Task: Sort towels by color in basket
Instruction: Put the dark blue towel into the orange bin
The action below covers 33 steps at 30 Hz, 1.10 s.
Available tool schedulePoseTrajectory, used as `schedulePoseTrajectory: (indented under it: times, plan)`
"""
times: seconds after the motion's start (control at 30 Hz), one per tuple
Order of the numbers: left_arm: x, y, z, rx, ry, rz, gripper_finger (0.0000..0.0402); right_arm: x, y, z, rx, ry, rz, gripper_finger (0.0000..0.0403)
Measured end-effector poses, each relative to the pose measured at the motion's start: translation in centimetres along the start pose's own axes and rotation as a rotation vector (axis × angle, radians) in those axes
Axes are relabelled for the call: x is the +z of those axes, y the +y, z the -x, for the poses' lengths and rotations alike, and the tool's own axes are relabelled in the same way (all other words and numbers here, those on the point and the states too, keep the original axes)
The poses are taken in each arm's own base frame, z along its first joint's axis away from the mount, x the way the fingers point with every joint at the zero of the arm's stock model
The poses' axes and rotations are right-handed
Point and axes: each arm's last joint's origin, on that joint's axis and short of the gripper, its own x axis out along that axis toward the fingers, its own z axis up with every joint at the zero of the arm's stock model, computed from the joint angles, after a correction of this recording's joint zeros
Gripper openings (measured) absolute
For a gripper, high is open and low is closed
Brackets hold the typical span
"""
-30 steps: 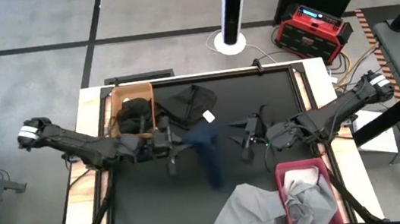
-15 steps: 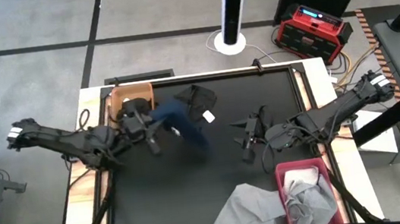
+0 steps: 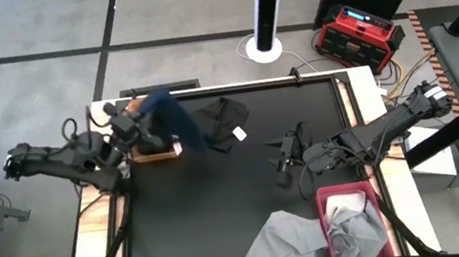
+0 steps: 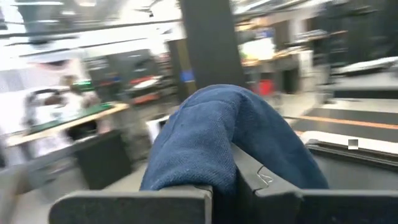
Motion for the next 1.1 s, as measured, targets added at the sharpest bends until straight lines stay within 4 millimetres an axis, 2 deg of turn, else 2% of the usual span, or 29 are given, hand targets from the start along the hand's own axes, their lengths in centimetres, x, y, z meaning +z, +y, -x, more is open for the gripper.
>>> schedulePoseTrajectory:
  times: [0.33, 0.57, 0.77, 0.9, 1.1]
  plan:
    - [-0.8, 3.6, -2.0, 0.301, 0.069, -0.066, 0.0, 0.0, 0.0, 0.0, -0.002, 0.001, 0.001, 0.0185]
    - [-1.7, 5.4, -4.3, 0.338, 0.075, -0.045, 0.0, 0.0, 0.0, 0.0, -0.002, 0.001, 0.014, 0.0188]
    - [-3.8, 7.5, -5.5, 0.496, 0.235, -0.097, 0.0, -0.2, 0.0, -0.1, -0.004, 0.006, 0.021, 0.0181]
    - [-5.0, 8.0, -5.9, 0.513, 0.325, -0.104, 0.0, -0.3, -0.1, -0.1, -0.004, 0.008, 0.023, 0.0183]
    - [-5.8, 7.8, -6.9, 0.514, 0.37, -0.13, 0.0, -0.3, -0.1, -0.1, -0.004, 0.008, 0.023, 0.0189]
